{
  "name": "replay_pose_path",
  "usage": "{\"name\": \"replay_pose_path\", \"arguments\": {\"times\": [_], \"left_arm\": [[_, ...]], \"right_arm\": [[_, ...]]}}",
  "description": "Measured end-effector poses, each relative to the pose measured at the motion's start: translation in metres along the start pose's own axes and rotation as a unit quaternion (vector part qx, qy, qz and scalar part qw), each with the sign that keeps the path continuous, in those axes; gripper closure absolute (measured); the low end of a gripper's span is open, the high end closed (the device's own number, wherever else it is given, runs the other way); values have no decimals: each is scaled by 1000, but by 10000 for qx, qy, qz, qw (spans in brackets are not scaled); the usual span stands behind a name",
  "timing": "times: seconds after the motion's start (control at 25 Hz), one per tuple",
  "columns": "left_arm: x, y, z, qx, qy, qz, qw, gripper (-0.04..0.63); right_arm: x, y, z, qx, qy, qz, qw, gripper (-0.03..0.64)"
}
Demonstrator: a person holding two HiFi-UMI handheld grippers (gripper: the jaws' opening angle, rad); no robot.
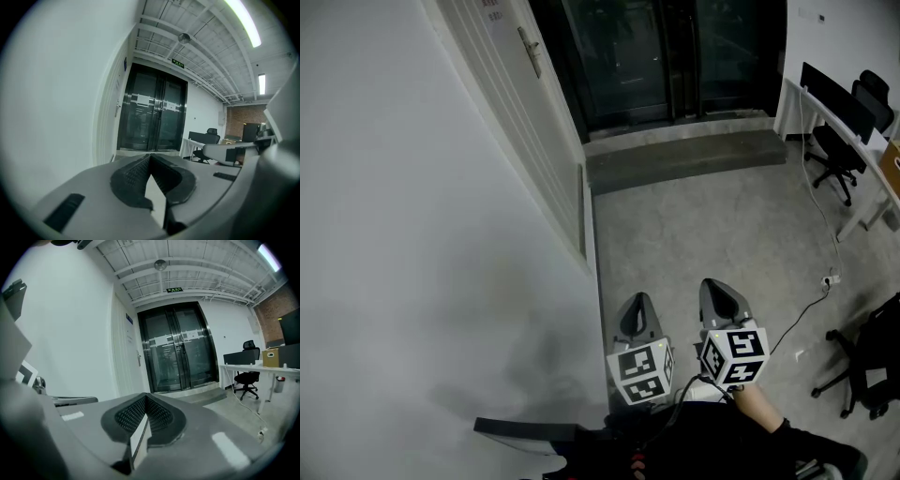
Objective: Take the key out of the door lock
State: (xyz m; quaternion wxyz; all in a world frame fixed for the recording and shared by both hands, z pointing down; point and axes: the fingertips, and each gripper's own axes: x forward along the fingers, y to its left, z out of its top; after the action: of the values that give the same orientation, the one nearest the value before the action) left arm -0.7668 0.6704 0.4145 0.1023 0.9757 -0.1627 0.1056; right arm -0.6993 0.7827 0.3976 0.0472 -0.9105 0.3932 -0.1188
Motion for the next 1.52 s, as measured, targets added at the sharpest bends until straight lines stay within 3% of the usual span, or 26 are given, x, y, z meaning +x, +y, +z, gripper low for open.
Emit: {"name": "replay_pose_path", "arguments": {"times": [0.2,0.28,0.36,0.56,0.8,1.0,1.12,1.28,1.52], "left_arm": [[-3,12,-5,279,71,379,9989,595],[-6,21,-2,221,83,422,9988,595],[-6,30,1,110,68,371,9992,595],[-3,36,9,243,-91,180,9995,595],[15,38,-7,-14,110,44,9999,595],[54,50,-9,-121,98,289,9995,595],[89,45,-5,-221,147,195,9995,595],[144,28,19,-145,91,24,9998,595],[219,21,51,-301,50,116,9995,595]], "right_arm": [[1,6,-2,-90,-72,119,9999,615],[4,14,-2,-68,-82,163,9998,615],[9,21,-1,-65,-87,175,9998,615],[19,29,-3,-93,-46,124,9999,615],[27,22,-17,-75,106,13,9999,615],[65,3,-18,-114,105,-18,9999,615],[97,-11,-9,-130,65,84,9999,615],[145,-41,15,-110,18,198,9997,615],[212,-79,53,-187,-85,329,9992,615]]}}
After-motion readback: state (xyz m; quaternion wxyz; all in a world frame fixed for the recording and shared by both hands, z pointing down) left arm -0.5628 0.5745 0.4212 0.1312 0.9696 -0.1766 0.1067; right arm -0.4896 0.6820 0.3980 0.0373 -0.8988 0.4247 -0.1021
